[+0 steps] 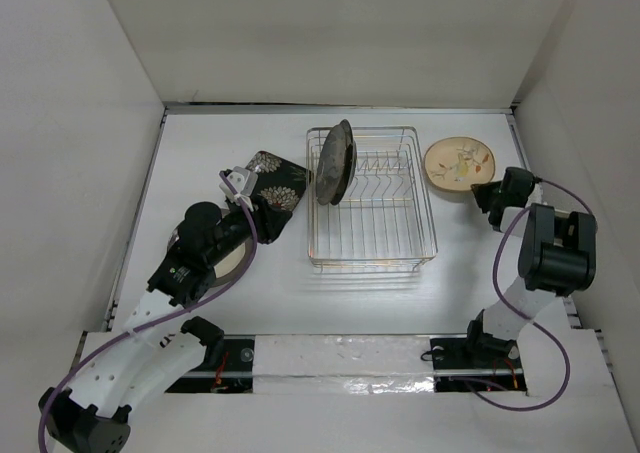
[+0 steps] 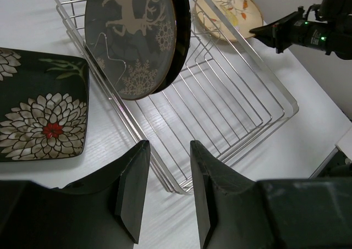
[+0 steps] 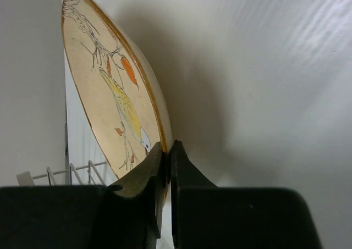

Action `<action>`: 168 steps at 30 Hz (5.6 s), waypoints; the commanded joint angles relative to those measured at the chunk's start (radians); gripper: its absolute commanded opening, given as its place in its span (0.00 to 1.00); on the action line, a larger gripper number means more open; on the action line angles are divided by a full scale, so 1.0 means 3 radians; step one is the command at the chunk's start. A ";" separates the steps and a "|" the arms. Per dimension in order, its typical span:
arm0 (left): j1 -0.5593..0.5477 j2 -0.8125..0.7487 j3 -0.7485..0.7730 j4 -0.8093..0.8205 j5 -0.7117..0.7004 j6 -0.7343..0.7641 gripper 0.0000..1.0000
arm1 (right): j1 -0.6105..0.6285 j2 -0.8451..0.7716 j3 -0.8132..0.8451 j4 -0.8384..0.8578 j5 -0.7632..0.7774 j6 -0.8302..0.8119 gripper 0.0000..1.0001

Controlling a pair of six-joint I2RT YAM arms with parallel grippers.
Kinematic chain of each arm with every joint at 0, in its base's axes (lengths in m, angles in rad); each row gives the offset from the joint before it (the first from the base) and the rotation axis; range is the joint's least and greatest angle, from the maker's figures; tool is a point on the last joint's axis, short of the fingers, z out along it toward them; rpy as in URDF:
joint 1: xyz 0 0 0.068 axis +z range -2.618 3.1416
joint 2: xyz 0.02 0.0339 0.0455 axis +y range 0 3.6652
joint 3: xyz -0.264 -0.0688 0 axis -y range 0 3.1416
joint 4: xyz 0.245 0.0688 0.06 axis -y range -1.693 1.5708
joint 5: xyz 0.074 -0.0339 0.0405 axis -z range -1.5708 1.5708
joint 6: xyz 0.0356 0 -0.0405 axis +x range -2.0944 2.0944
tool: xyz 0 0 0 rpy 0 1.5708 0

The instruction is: Load the plates into the dish rack

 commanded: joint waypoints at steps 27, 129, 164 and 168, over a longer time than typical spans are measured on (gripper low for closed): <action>0.0012 -0.0212 0.0126 0.0134 0.0105 0.0019 0.34 | 0.2425 -0.1224 0.2132 -0.1679 0.2558 -0.2567 0.00; -0.0004 -0.1162 -0.0058 0.0410 -0.0703 -0.0119 0.00 | 0.4603 -0.0560 0.2116 -0.1557 0.1960 -0.2281 0.00; 0.0027 -0.1444 -0.0217 0.0574 -0.1118 -0.0063 0.36 | 0.4538 0.1982 0.2894 -0.0611 0.0069 -0.0859 0.55; 0.0027 -0.1516 -0.0247 0.0625 -0.1169 -0.0063 0.36 | 0.4538 0.1962 0.2792 -0.0412 0.0011 -0.0722 0.13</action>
